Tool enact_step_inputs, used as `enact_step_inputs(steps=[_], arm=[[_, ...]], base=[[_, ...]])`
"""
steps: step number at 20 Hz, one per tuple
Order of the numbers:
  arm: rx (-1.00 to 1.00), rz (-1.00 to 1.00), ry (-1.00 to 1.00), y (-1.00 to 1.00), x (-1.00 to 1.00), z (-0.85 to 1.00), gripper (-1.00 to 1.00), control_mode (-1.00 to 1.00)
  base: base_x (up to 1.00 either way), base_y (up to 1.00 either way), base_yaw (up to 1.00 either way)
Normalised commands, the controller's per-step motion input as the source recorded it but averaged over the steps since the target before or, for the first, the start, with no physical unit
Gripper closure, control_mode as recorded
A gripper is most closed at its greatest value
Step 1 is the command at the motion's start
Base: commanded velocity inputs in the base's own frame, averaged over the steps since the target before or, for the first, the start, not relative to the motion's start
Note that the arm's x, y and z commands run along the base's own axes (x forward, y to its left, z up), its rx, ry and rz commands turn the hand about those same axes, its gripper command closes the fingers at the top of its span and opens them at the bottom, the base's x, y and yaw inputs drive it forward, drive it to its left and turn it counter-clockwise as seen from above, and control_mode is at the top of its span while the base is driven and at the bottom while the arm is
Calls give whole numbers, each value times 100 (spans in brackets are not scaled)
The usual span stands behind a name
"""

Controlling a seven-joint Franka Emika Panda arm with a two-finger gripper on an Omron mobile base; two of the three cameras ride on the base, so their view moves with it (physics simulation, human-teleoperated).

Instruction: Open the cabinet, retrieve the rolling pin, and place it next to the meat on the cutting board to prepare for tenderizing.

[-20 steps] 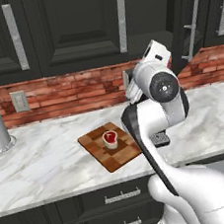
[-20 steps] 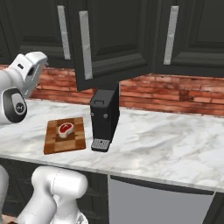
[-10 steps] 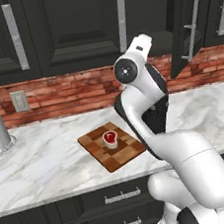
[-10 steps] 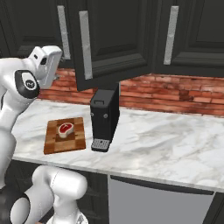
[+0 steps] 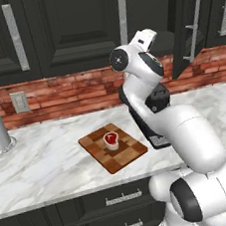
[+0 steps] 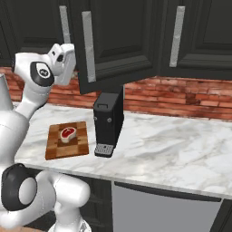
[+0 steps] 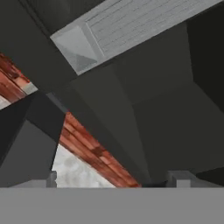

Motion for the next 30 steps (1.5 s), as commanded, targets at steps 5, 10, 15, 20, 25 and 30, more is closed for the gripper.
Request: enact_step_inputs(steps=[5,10,15,20,25,30], arm=[[0,-15,2,-65,6,0,-100,-100],[0,-19,0,-87,-32,0,-100,-100],[0,-20,0,-99,-54,0,-100,-100],[0,-15,-4,-100,-52,12,-100,-100],[1,-7,-1,-99,-7,2,-100,-100],[6,-1,0,-83,8,0,-100,-100]], base=[[0,0,0],[0,0,0],[0,0,0],[0,0,0],[0,0,0],[0,0,0]])
